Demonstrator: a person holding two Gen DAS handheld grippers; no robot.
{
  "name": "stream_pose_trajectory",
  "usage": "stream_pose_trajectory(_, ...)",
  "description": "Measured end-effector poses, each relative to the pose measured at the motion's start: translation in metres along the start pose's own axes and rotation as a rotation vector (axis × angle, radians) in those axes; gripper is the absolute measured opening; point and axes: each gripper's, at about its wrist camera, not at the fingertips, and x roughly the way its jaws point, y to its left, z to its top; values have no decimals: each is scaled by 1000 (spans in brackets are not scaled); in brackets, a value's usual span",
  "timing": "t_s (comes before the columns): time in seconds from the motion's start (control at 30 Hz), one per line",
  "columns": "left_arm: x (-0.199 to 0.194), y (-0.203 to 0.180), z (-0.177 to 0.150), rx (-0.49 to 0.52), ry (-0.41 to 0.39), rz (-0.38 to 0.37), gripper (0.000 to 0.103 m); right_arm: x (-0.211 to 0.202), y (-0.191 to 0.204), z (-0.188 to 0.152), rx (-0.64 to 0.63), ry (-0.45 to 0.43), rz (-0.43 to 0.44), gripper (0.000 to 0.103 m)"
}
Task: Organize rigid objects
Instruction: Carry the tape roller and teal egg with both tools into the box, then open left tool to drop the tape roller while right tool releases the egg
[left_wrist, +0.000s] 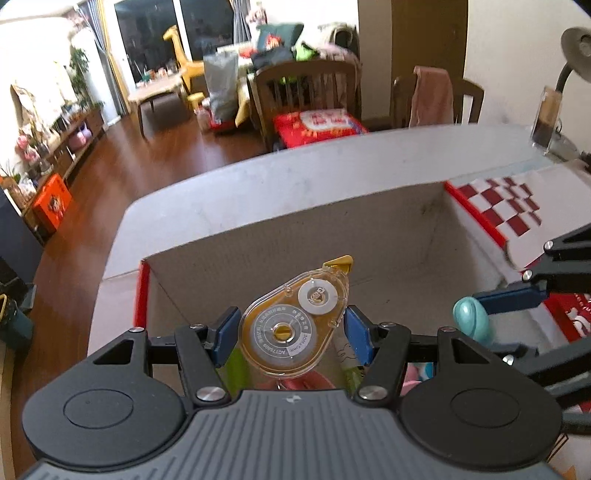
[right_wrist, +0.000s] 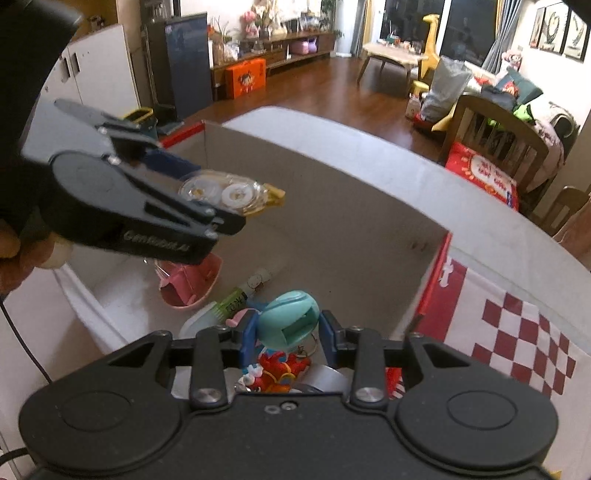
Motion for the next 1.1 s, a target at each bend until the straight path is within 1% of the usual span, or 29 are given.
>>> stream_pose_trajectory(0.13,18,3,6,-1,58,1,61,12,6,2,-23,47,0,34)
stream_pose_trajectory(0.3,40,4,13,-34,151,-3,61,20,13,5,-47,89,3,34)
stream_pose_trajectory(0.43,50,1,16,-20,222,-8,61,29,17,6,-64,131,-2,34)
stream_pose_trajectory(0.53,53,-1,14,-13,256,-7,61,36,15,9,-60,155,-6,34)
stream_pose_trajectory(0.73,59,-2,11,-4,314,-18,61,41,12,10,-39,175,-7,34)
stream_pose_trajectory(0.97,60,-4,14,0,319,-18,61,41,11,8,-29,184,-12,38)
stream_pose_trajectory(1.1,59,-1,17,-11,297,-15,61,38,13,8,-25,170,-9,44)
